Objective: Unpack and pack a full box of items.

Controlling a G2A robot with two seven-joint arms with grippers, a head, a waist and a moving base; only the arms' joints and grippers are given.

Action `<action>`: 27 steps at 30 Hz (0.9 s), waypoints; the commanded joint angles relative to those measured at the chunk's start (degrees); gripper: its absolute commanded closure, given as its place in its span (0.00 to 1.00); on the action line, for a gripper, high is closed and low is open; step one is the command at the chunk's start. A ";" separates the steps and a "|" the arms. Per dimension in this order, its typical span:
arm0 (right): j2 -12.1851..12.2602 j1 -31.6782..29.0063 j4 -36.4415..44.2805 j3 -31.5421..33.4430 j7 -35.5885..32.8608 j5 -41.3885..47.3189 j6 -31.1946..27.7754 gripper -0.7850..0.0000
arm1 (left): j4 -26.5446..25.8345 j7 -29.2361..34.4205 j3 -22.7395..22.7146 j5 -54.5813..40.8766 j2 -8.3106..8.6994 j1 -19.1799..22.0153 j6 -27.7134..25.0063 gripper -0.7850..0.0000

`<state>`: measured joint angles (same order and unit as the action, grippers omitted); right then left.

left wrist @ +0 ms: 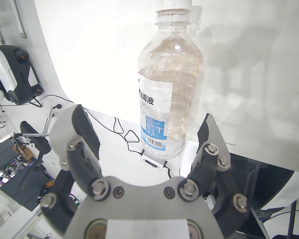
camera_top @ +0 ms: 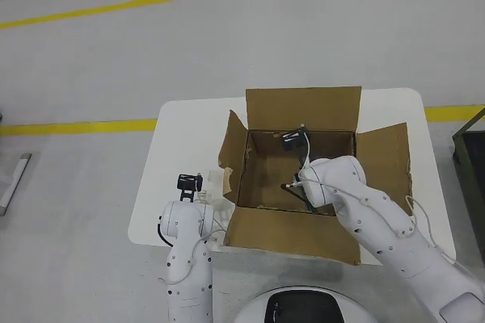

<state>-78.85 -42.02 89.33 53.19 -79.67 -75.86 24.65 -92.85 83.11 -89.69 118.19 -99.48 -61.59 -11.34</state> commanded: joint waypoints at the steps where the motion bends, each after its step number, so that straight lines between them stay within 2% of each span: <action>1: 0.01 -0.02 0.04 0.01 0.01 -0.02 -0.03 1.00 | 0.00 0.00 0.00 0.00 0.00 0.00 0.00 0.00; 13: 0.01 -0.02 0.04 0.01 0.01 -0.02 -0.03 1.00 | 0.00 0.00 0.00 0.00 0.00 0.00 0.00 0.00; 17: -0.11 -0.94 -1.52 -0.05 2.32 0.42 -2.61 1.00 | 0.00 0.00 0.00 0.00 0.00 0.00 0.00 0.00; 21: -0.84 0.02 -3.03 -2.74 1.55 -1.46 -4.27 1.00 | 0.00 0.00 0.00 0.00 0.00 0.00 0.00 0.00; 23: -1.36 0.29 -4.12 -3.89 1.00 -1.27 -4.02 0.94 | 0.00 0.00 0.00 0.00 0.00 0.00 0.00 0.00; 24: -1.63 0.49 -4.95 -4.25 0.79 -0.93 -3.70 0.97 | 0.00 0.00 0.00 0.00 0.00 0.00 0.00 0.00; 26: -2.14 1.18 -6.58 -4.89 0.11 -0.79 -2.99 0.96 | 0.00 0.00 0.00 0.00 0.00 0.00 0.00 0.00; 27: -2.41 1.45 -7.07 -5.08 -0.14 -0.32 -2.63 0.90 | 0.00 0.00 0.00 0.00 0.00 0.00 0.00 0.00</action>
<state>-81.01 -40.88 82.83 48.28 -79.52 -76.52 21.65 -92.85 83.11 -89.69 118.19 -99.48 -61.59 -11.34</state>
